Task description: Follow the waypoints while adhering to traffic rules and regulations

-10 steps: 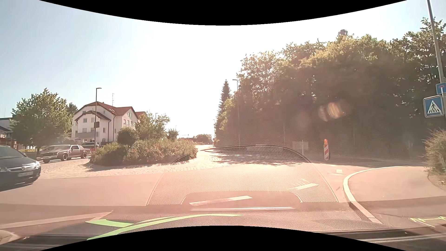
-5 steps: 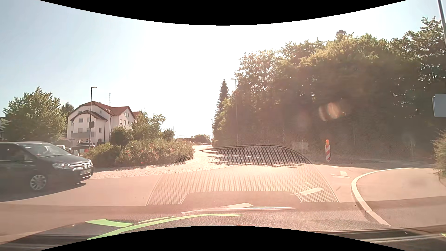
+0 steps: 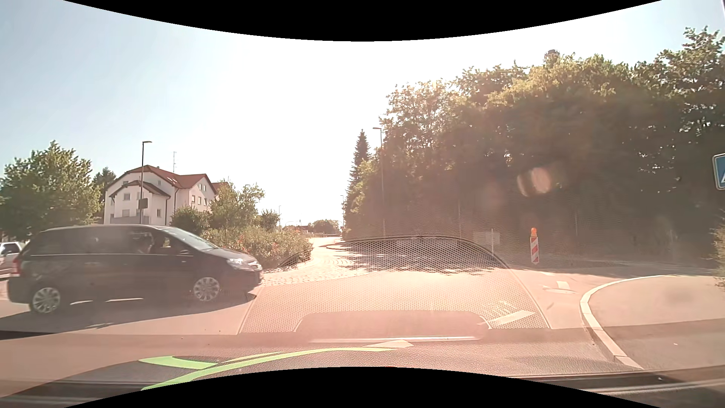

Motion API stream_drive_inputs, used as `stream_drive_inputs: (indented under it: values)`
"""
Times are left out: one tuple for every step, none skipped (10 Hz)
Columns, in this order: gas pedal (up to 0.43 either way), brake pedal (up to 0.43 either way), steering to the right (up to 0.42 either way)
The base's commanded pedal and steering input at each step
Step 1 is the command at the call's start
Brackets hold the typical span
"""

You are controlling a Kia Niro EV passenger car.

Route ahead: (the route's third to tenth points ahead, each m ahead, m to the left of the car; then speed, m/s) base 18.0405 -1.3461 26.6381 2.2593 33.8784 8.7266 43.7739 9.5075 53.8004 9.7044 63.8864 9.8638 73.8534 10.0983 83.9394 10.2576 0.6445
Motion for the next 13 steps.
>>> stream_drive_inputs:
  values:
    - [0.000,0.000,0.068]
    - [0.008,0.000,0.069]
    - [0.067,0.000,0.070]
    - [0.098,0.000,0.071]
    - [0.138,0.000,0.072]
    - [0.150,0.000,0.074]
    - [0.157,0.000,0.075]
    - [0.169,0.000,0.075]
    - [0.177,0.000,0.075]
    - [0.197,0.000,0.075]
    - [0.209,0.000,0.075]
    - [0.209,0.000,0.075]
    - [0.220,0.000,0.076]
